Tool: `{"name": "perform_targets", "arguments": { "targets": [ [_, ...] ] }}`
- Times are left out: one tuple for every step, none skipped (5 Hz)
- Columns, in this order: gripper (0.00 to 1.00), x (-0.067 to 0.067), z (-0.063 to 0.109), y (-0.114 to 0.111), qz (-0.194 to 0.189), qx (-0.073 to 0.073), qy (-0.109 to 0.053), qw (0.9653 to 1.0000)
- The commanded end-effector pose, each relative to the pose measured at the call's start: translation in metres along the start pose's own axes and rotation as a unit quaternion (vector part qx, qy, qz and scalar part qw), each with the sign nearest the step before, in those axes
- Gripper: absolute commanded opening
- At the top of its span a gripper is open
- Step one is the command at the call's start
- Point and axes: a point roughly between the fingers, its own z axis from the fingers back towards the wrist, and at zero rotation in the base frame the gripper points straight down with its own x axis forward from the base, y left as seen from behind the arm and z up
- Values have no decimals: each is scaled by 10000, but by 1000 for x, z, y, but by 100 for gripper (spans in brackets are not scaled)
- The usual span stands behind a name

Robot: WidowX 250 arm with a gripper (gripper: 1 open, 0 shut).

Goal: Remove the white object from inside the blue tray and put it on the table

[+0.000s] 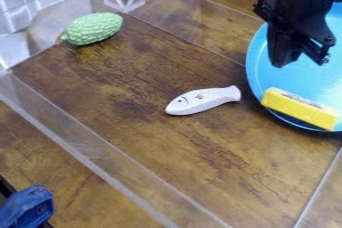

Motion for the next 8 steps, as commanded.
{"name": "perform_targets", "arguments": {
  "targets": [
    [0,18,28,-3,-148,23,-563,9983],
    [0,23,21,-5,-216,-7,-582,9981],
    [0,28,14,-8,-274,-36,-603,9978],
    [0,32,4,-15,-374,-70,-614,9974],
    [100,35,-7,-20,-430,-85,-617,9971],
    [100,37,-20,-27,-520,-113,-627,9966],
    [100,36,-31,-34,-616,-100,-618,9961],
    [100,37,-41,-37,-678,-85,-619,9957]
  ]
}}
